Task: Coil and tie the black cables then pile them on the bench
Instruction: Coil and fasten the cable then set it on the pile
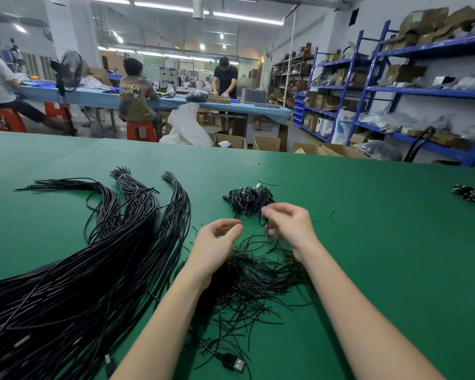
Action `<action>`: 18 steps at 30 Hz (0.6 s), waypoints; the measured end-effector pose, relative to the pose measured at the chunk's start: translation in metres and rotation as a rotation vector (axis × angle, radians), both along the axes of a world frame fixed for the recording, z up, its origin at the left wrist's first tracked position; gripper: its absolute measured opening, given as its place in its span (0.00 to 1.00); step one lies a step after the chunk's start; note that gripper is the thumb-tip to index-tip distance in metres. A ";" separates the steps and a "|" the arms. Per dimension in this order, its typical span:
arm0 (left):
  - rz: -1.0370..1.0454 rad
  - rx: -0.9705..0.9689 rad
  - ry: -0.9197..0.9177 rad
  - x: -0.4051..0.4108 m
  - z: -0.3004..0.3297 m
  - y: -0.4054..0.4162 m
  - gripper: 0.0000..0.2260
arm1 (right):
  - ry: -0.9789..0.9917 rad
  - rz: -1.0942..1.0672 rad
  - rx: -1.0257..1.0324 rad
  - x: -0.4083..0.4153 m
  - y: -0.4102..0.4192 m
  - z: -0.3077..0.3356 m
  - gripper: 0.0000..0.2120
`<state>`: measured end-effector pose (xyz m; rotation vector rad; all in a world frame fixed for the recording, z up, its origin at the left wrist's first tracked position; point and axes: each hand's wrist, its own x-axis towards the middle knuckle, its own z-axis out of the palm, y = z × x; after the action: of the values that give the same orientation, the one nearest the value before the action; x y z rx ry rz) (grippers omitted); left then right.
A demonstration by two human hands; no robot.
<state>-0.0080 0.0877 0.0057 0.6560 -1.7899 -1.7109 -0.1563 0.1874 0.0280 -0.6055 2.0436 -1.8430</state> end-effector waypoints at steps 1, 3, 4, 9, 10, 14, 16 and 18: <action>0.000 0.000 -0.002 0.001 0.000 -0.001 0.06 | 0.059 -0.052 0.027 -0.013 -0.010 0.004 0.07; -0.007 0.008 0.004 0.001 0.000 -0.003 0.06 | 0.141 -0.121 0.070 -0.037 -0.028 0.012 0.09; -0.012 0.010 0.001 0.001 0.000 -0.004 0.06 | 0.183 -0.124 0.125 -0.047 -0.036 0.014 0.12; -0.032 -0.013 -0.041 0.002 -0.003 -0.006 0.06 | 0.294 0.035 0.547 -0.071 -0.048 -0.001 0.24; -0.032 -0.016 -0.041 0.002 -0.003 -0.007 0.06 | 0.302 0.055 0.569 -0.071 -0.047 -0.004 0.24; -0.037 -0.006 -0.053 0.001 -0.003 -0.008 0.06 | 0.345 0.058 0.537 -0.071 -0.038 -0.008 0.22; -0.047 -0.007 -0.077 0.000 -0.004 -0.008 0.06 | 0.383 0.046 0.502 -0.070 -0.030 -0.003 0.20; -0.055 -0.013 -0.094 0.000 -0.004 -0.007 0.06 | 0.420 0.027 0.439 -0.065 -0.022 0.009 0.15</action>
<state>-0.0084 0.0810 0.0016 0.6978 -1.8988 -1.7288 -0.2210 0.1650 0.0369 -0.9396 2.5811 -1.2567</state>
